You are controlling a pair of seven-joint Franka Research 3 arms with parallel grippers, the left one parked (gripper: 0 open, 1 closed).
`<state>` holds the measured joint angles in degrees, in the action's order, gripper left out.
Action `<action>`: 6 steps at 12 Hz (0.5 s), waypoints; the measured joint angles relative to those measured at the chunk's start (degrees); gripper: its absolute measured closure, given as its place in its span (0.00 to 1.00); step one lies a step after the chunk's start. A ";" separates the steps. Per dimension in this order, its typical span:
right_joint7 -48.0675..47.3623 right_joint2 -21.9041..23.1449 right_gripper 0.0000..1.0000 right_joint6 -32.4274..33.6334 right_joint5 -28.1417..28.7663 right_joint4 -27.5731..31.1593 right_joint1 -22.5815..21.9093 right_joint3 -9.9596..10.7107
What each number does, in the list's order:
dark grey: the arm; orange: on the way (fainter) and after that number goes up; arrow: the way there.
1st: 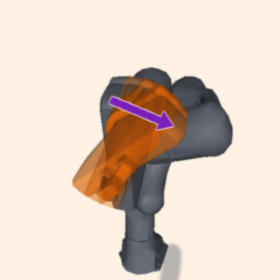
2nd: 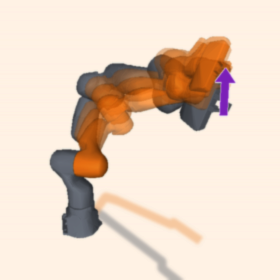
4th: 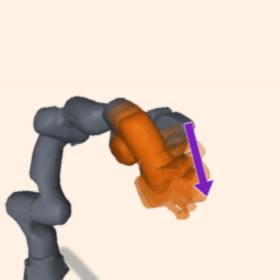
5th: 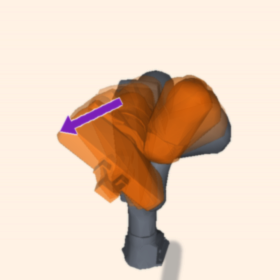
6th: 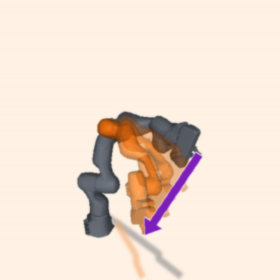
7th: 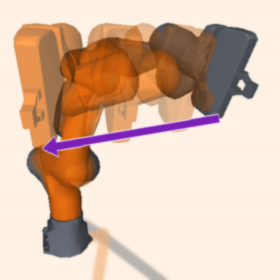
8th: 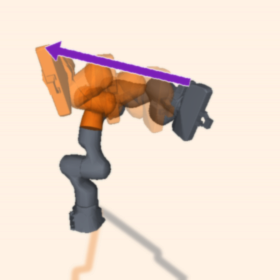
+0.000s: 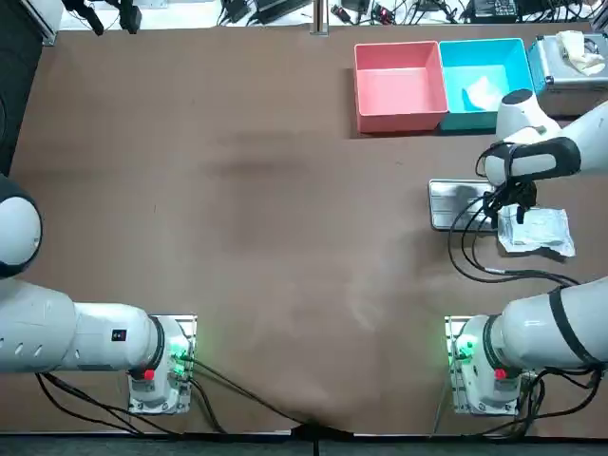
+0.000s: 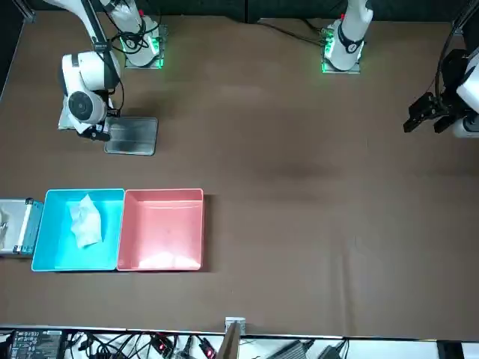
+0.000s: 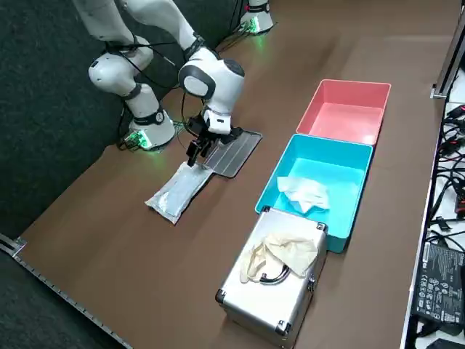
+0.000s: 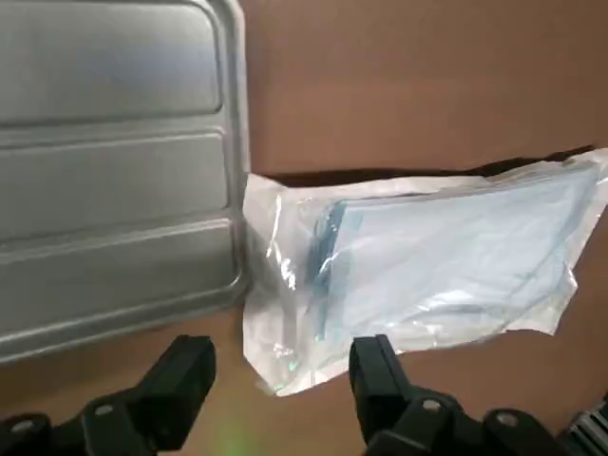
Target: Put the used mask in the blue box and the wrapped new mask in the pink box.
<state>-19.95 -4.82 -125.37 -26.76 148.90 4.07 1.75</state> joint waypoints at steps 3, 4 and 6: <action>-0.05 -0.02 0.13 -1.06 0.01 -0.02 2.11 0.03; -0.05 -0.09 0.15 -1.33 0.01 -0.02 3.04 0.04; -0.04 -0.73 0.15 -1.80 0.01 -0.01 4.61 0.07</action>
<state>-20.00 -5.56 -127.17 -26.75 148.88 8.68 1.82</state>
